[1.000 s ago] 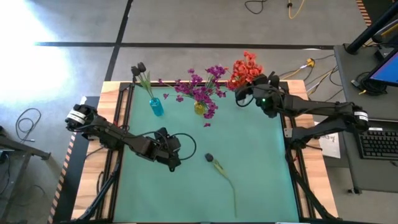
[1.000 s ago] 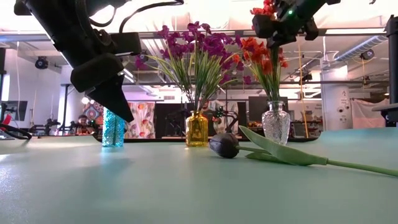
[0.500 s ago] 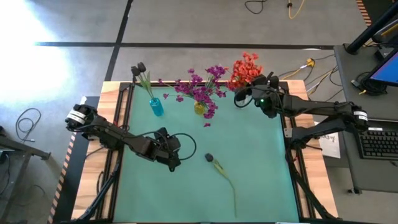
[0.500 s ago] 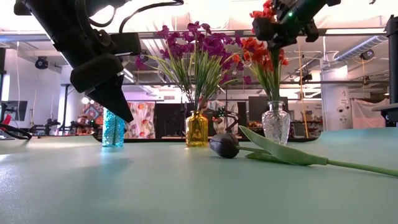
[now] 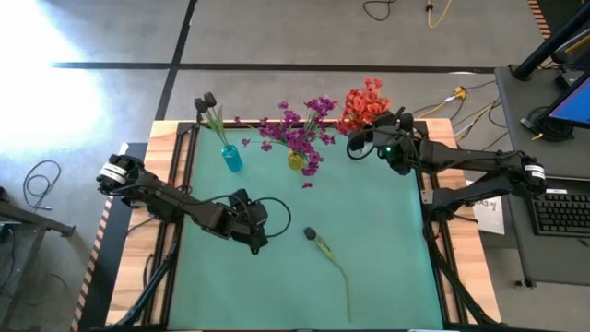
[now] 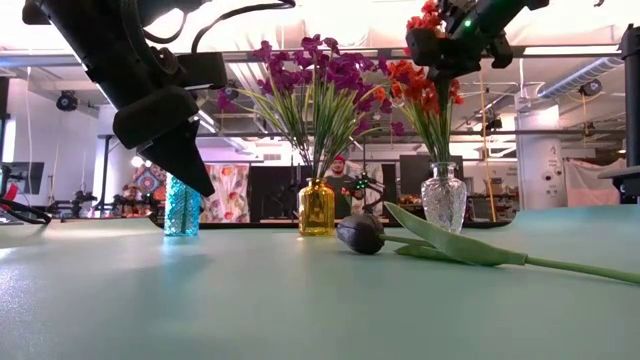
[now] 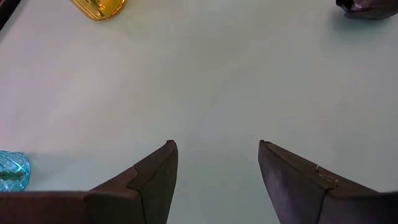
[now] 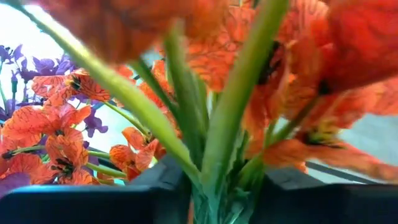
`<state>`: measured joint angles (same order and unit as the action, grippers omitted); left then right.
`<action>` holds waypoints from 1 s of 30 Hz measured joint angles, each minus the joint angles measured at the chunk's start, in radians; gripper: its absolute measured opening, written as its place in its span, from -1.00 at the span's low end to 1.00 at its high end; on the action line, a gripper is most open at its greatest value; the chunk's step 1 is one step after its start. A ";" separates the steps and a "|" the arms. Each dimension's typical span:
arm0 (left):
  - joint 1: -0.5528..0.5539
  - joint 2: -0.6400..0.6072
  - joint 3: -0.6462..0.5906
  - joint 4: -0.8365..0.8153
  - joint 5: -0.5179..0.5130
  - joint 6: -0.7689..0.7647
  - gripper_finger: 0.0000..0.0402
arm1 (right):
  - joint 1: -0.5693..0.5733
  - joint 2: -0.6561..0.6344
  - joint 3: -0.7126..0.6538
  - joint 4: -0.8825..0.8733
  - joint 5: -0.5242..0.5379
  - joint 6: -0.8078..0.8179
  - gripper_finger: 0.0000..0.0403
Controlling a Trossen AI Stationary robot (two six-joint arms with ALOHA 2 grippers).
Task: Sort flowers into vase by color
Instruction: Put the orange flowers into the transparent vase
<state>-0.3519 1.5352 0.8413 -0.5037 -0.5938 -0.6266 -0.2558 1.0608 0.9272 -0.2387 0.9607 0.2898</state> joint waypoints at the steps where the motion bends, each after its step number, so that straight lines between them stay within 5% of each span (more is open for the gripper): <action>1: 0.000 0.000 0.000 0.000 0.000 0.000 0.04 | 0.000 -0.001 0.000 -0.006 0.000 0.005 -0.45; 16: 0.000 0.000 0.000 0.000 0.000 0.000 0.04 | 0.001 -0.071 0.000 -0.219 -0.171 0.175 0.53; 30: 0.000 0.000 0.000 0.003 0.001 0.000 0.04 | 0.002 -0.132 0.000 -0.410 -0.311 0.302 0.76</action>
<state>-0.3515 1.5352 0.8413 -0.5012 -0.5926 -0.6266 -0.2535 0.9288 0.9272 -0.6490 0.6498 0.5914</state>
